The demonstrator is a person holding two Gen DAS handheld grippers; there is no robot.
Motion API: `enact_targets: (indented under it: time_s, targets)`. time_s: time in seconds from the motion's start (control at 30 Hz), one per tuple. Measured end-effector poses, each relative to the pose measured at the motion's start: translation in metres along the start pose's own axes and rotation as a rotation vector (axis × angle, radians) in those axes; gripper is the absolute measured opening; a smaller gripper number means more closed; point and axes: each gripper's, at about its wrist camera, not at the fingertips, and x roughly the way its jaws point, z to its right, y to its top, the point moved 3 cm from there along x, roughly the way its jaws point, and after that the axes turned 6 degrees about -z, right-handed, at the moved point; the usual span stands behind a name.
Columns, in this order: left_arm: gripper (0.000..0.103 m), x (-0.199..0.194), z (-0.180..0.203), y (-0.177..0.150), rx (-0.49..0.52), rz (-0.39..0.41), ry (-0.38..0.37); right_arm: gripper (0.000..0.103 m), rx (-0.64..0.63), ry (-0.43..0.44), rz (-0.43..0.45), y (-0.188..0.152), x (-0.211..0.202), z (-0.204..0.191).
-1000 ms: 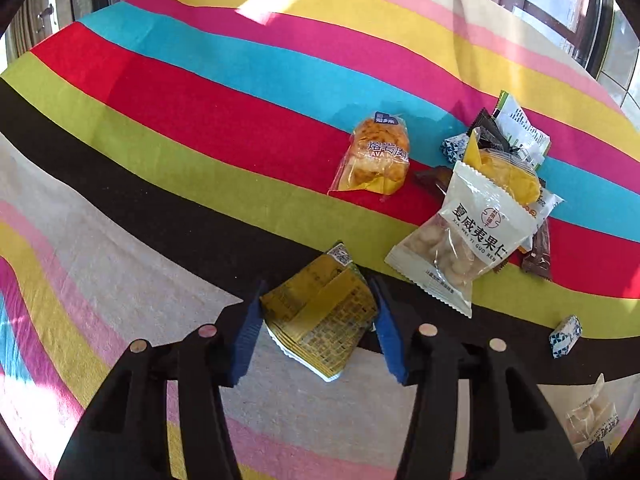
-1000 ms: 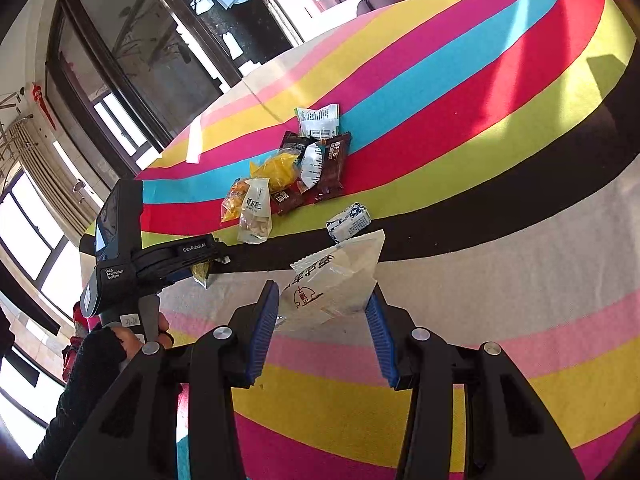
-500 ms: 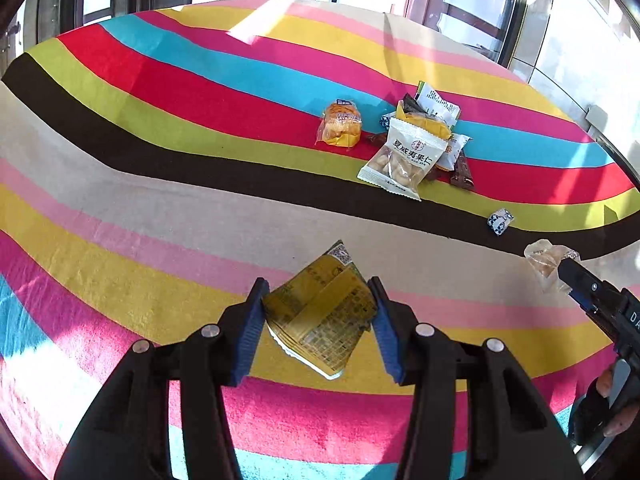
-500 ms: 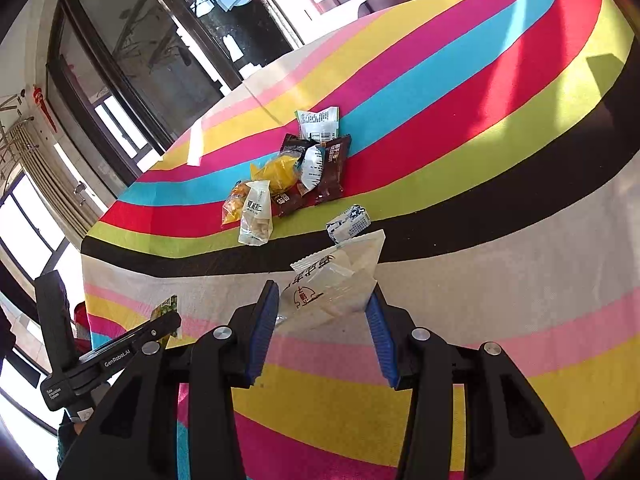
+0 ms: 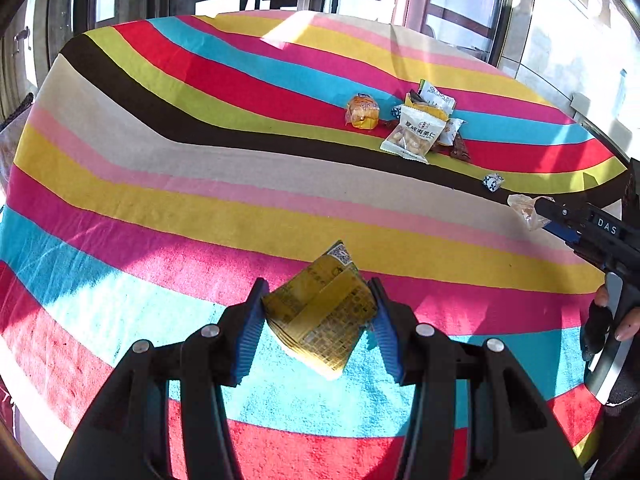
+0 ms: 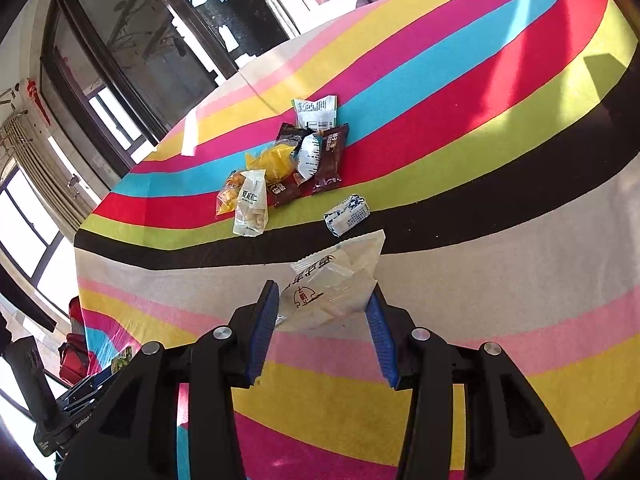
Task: Organize snacks
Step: 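Carry both packets to the white box and open both tools inside it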
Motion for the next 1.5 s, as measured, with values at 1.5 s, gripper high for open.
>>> enact_targets:
  time_s: [1.5]
  targets:
    - [0.051,-0.096,-0.137,-0.101,-0.13,0.058,0.108,0.045,-0.433,0.269,-0.235,-0.155,0.007,-0.264]
